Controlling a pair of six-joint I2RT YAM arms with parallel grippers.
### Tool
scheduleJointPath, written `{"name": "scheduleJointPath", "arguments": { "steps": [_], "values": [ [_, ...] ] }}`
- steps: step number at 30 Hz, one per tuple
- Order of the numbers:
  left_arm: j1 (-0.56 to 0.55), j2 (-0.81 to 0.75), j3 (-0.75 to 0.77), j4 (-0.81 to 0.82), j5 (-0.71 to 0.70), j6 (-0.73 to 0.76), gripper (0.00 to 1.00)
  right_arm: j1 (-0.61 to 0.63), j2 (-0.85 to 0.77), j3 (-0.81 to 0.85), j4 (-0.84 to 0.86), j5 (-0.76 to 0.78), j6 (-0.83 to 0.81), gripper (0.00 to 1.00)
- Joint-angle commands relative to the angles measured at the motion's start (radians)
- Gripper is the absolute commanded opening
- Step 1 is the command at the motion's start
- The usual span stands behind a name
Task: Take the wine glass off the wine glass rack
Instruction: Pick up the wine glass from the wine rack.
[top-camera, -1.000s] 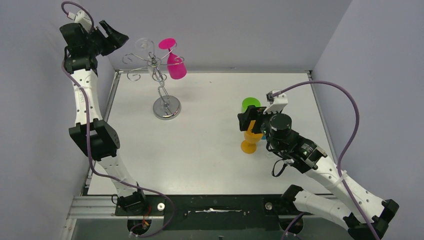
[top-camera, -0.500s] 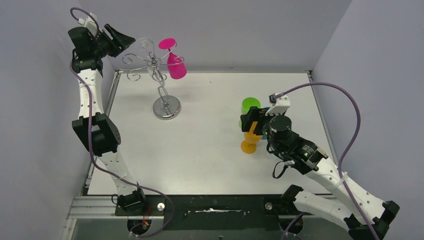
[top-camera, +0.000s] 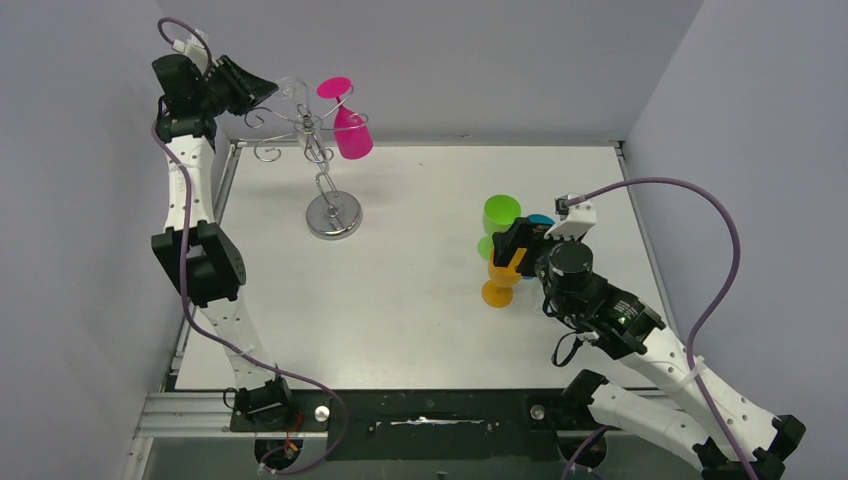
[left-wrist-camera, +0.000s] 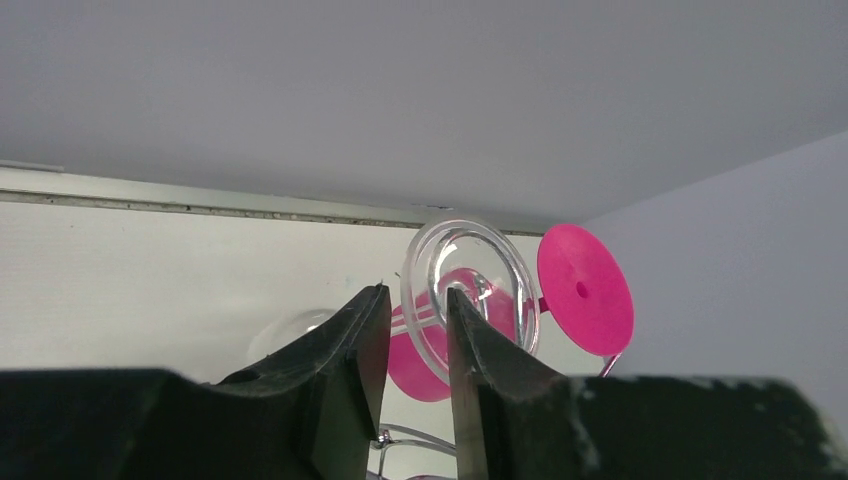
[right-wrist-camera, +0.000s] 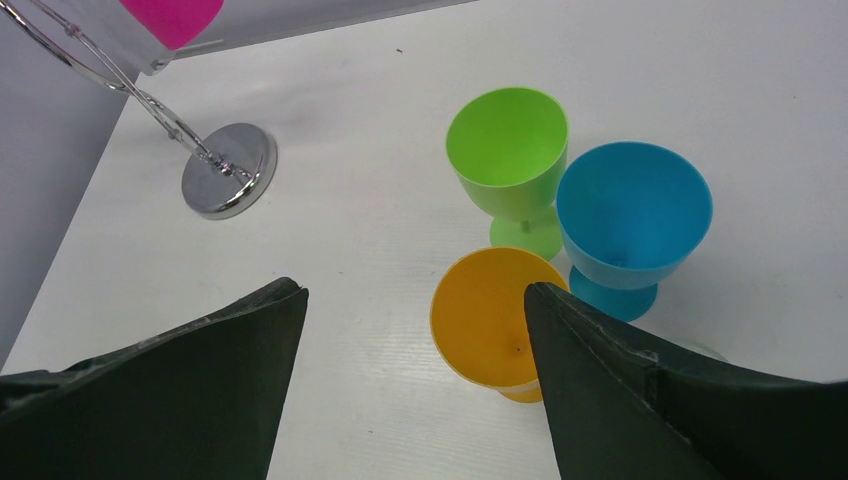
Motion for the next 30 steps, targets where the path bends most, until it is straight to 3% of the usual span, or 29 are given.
{"name": "scheduleJointPath", "arguments": {
  "steps": [1,17,23,30],
  "values": [
    [-0.006,-0.006,0.042,0.038,-0.001,-0.031,0.25,-0.002,-0.014,-0.002,0.022,0.039,0.021,0.82],
    [-0.037,0.039,0.104,0.000,0.050,-0.056,0.27,-0.004,0.016,0.010,-0.002,0.045,0.030,0.83],
    [-0.041,0.032,0.123,-0.002,0.035,-0.076,0.01,-0.004,0.007,0.002,-0.011,0.049,0.046,0.83],
    [-0.041,-0.022,0.102,0.044,0.030,-0.125,0.00,-0.004,0.008,0.001,-0.010,0.054,0.049,0.83]
  ]
}}
